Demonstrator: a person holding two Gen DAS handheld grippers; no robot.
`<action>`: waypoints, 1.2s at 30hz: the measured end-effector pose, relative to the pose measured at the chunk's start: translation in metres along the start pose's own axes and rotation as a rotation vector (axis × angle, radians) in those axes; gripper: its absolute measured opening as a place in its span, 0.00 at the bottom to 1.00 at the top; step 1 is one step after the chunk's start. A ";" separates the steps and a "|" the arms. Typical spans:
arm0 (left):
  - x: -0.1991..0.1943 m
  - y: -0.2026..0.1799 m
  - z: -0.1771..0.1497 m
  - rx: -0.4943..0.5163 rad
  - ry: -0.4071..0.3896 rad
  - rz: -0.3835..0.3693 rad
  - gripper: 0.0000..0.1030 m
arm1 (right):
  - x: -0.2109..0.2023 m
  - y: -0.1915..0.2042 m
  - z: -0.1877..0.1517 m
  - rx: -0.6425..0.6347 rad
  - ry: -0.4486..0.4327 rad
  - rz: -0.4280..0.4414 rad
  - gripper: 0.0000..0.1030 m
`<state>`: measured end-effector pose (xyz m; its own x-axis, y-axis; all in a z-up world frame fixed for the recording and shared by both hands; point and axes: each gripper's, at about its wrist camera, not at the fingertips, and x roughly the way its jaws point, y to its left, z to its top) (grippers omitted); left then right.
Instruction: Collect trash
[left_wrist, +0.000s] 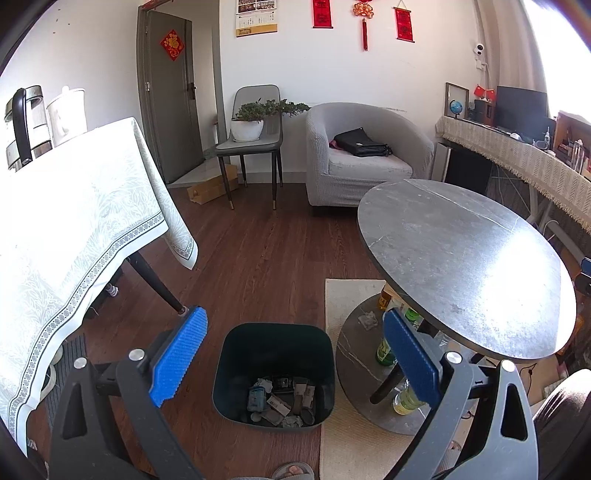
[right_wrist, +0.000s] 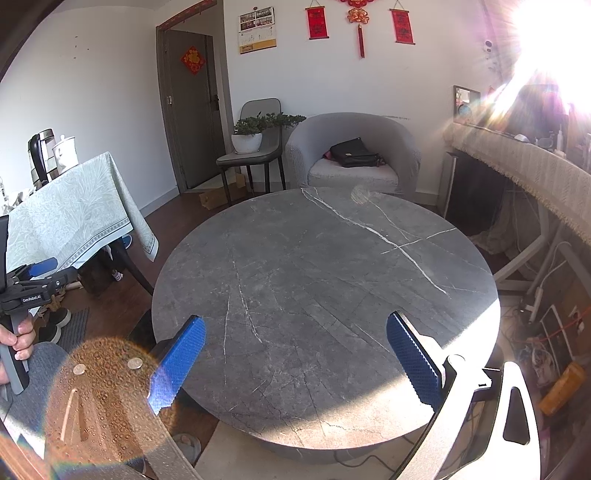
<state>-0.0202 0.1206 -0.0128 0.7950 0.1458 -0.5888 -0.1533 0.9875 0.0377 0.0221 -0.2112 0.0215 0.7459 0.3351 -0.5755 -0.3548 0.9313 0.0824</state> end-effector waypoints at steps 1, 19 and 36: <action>0.000 0.000 0.000 0.005 -0.002 0.002 0.95 | 0.000 0.001 0.000 -0.004 0.002 -0.002 0.96; 0.012 0.006 0.001 -0.011 0.042 -0.001 0.95 | 0.002 0.000 0.001 0.019 -0.012 -0.007 0.96; 0.015 0.009 0.001 -0.017 0.046 0.005 0.95 | 0.011 0.002 0.002 0.016 0.015 -0.020 0.96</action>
<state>-0.0089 0.1317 -0.0207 0.7665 0.1471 -0.6252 -0.1670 0.9856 0.0272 0.0311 -0.2050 0.0170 0.7443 0.3142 -0.5893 -0.3305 0.9401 0.0836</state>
